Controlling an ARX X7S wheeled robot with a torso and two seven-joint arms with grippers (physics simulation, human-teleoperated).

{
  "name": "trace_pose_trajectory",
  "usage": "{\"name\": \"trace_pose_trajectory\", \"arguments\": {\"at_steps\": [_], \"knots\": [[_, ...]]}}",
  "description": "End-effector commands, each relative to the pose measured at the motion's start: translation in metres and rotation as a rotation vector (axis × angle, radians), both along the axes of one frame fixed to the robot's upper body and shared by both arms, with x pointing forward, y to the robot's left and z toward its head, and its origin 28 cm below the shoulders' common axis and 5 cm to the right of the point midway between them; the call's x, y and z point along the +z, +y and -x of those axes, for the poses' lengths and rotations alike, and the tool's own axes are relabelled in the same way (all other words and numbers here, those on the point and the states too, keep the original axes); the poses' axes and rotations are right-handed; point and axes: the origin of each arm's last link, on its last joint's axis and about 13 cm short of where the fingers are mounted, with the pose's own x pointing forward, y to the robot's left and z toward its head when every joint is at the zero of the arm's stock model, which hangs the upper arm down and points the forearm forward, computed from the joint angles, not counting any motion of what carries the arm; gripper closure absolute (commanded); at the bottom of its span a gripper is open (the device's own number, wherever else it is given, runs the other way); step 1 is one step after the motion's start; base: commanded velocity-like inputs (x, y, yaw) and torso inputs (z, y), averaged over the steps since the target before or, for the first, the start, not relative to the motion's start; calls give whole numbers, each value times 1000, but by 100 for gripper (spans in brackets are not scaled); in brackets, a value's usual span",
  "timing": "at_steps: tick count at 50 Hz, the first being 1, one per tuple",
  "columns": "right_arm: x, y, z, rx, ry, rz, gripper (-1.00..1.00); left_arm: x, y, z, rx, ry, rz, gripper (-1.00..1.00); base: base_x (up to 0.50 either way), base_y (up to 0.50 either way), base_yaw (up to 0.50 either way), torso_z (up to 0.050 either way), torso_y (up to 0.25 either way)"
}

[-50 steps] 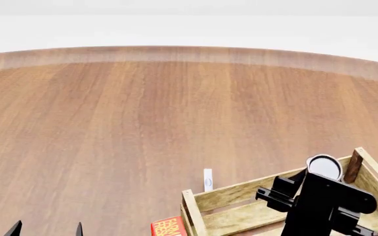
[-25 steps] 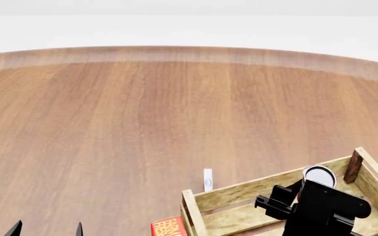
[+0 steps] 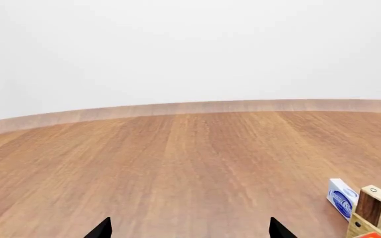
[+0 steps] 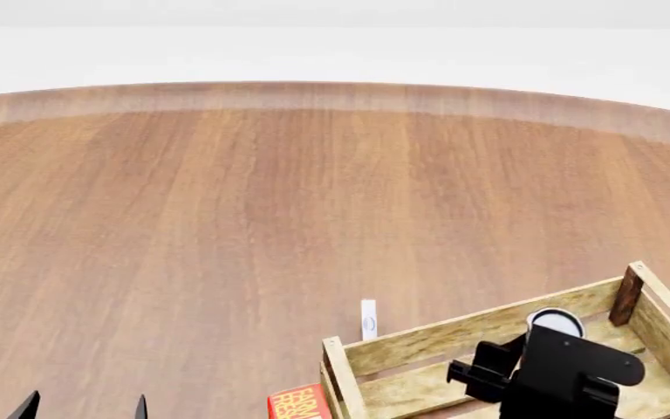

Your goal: Pick up the tomato sauce, and put it in the wooden tray.

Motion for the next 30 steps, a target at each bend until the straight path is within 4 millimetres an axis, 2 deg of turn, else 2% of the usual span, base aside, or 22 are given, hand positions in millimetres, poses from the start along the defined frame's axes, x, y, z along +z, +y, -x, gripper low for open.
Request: {"name": "trace_pose_trajectory", "arguments": {"at_steps": [1, 20, 30], "knots": [[0, 1, -1, 29, 29, 40, 100, 0, 0, -1, 0, 0, 0, -100, 0, 0, 0, 0, 0], [-4, 1, 1, 40, 101, 82, 100, -1, 0, 0, 0, 0, 0, -100, 0, 0, 0, 0, 0], [-5, 1, 2, 46, 143, 42, 100, -1, 0, 0, 0, -1, 0, -100, 0, 0, 0, 0, 1]]}}
